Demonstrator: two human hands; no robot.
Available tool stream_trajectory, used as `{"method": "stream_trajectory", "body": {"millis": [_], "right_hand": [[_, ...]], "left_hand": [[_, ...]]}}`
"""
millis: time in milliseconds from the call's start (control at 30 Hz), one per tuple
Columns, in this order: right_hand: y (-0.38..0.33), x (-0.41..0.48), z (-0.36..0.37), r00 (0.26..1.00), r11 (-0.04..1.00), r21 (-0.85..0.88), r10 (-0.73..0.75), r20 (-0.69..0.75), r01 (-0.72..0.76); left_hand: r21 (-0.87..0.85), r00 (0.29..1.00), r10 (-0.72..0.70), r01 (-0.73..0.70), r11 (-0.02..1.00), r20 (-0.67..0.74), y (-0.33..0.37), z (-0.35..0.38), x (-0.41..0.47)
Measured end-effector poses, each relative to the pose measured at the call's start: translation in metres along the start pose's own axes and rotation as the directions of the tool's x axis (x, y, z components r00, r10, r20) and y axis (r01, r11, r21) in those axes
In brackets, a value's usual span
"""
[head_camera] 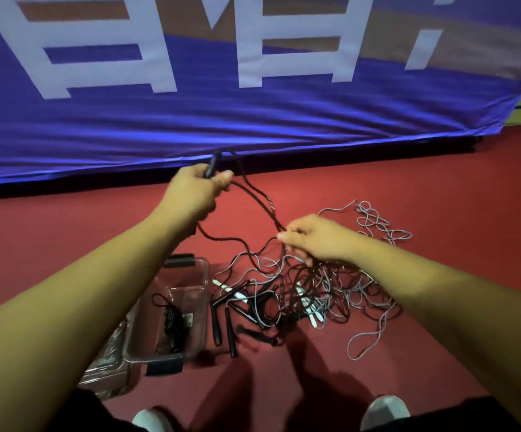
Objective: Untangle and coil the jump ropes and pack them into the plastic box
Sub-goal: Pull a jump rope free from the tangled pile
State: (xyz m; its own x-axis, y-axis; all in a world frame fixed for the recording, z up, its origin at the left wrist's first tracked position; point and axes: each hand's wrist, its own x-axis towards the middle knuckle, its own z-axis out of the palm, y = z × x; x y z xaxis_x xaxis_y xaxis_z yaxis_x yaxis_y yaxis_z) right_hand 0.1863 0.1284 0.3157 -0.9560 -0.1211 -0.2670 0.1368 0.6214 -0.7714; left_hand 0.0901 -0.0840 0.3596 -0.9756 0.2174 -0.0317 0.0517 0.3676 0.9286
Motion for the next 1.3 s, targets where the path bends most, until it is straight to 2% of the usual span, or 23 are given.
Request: {"method": "stream_trajectory", "body": {"millis": [67, 133, 200, 267, 300, 367, 433, 500, 567, 633, 733, 867, 933, 967, 1033, 1067, 1133, 1200, 1300], "right_hand": [[0.014, -0.004, -0.002, 0.994, 0.989, -0.123, 0.091, 0.059, -0.083], [0.019, -0.005, -0.004, 0.995, 0.989, -0.117, 0.099, 0.033, -0.095], [0.015, -0.003, -0.003, 0.999, 0.998, -0.056, 0.023, -0.034, -0.025], [0.005, -0.003, -0.002, 0.995, 0.998, -0.026, -0.060, -0.075, 0.059], [-0.002, -0.004, -0.002, 0.991, 0.995, -0.039, -0.100, -0.088, 0.097], [-0.016, -0.007, -0.002, 0.979, 0.984, -0.047, -0.173, -0.105, 0.169], [-0.029, -0.007, -0.003, 0.966, 0.974, -0.020, -0.227, -0.124, 0.226], [-0.037, -0.005, -0.005, 0.956, 0.969, 0.009, -0.243, -0.162, 0.248], [-0.038, -0.003, -0.006, 0.956, 0.968, 0.067, -0.227, -0.185, 0.243], [-0.031, -0.004, -0.010, 0.973, 0.968, 0.149, -0.181, -0.145, 0.202], [-0.011, -0.005, -0.013, 0.997, 0.990, 0.122, -0.066, -0.050, 0.071], [0.021, -0.004, -0.013, 0.990, 0.994, -0.002, 0.111, 0.085, -0.112], [0.028, -0.005, -0.011, 0.987, 0.990, 0.019, 0.137, 0.083, -0.139], [0.028, -0.005, -0.011, 0.990, 0.990, 0.040, 0.132, 0.050, -0.134], [0.021, -0.006, -0.011, 0.996, 0.996, 0.039, 0.084, -0.026, -0.083], [0.015, -0.006, -0.011, 0.998, 0.998, 0.026, 0.049, -0.046, -0.048], [0.002, -0.006, -0.010, 0.998, 0.999, -0.017, -0.031, -0.054, 0.030], [-0.012, -0.006, -0.005, 0.994, 0.993, -0.069, -0.100, -0.051, 0.096], [-0.026, -0.003, 0.000, 0.984, 0.989, -0.050, -0.146, -0.099, 0.142]], "left_hand": [[-0.025, 0.994, -0.072, 0.070, 0.997, -0.086, -0.008, -0.013, 0.007], [0.061, 0.989, -0.123, 0.128, 0.990, -0.089, -0.020, -0.021, 0.010], [0.189, 0.989, -0.127, 0.140, 0.972, -0.080, -0.027, -0.024, 0.008], [0.312, 0.994, -0.048, 0.077, 0.947, -0.100, -0.027, -0.023, 0.006], [0.320, 0.996, -0.006, 0.036, 0.947, -0.094, -0.023, -0.020, 0.004], [0.189, 1.000, 0.014, -0.017, 0.982, 0.018, -0.012, -0.010, -0.004], [0.026, 0.970, -0.001, -0.006, 1.000, 0.245, 0.000, 0.003, -0.019], [0.002, 0.892, -0.001, 0.000, 1.000, 0.451, 0.006, 0.014, -0.032], [0.045, 0.848, 0.021, -0.053, 0.998, 0.529, 0.006, 0.018, -0.036], [0.037, 0.904, 0.040, -0.061, 0.997, 0.426, 0.006, 0.018, -0.030], [-0.170, 0.987, -0.046, 0.072, 0.983, 0.156, 0.006, 0.010, -0.015], [-0.247, 0.985, -0.155, 0.132, 0.960, -0.077, -0.005, -0.009, 0.000], [-0.140, 0.983, -0.150, 0.134, 0.981, -0.109, -0.011, -0.018, 0.004], [-0.014, 0.985, -0.127, 0.126, 0.992, -0.114, -0.013, -0.020, 0.005], [0.188, 0.992, -0.049, 0.071, 0.980, -0.117, -0.017, -0.019, 0.004], [0.213, 0.994, -0.009, 0.032, 0.976, -0.110, -0.017, -0.015, 0.003], [0.155, 0.998, 0.053, -0.048, 0.987, -0.023, -0.013, -0.005, -0.005], [0.043, 0.984, 0.087, -0.095, 0.995, 0.157, -0.007, 0.007, -0.014], [0.042, 0.911, 0.098, -0.125, 0.991, 0.402, -0.002, 0.020, -0.027]]}}
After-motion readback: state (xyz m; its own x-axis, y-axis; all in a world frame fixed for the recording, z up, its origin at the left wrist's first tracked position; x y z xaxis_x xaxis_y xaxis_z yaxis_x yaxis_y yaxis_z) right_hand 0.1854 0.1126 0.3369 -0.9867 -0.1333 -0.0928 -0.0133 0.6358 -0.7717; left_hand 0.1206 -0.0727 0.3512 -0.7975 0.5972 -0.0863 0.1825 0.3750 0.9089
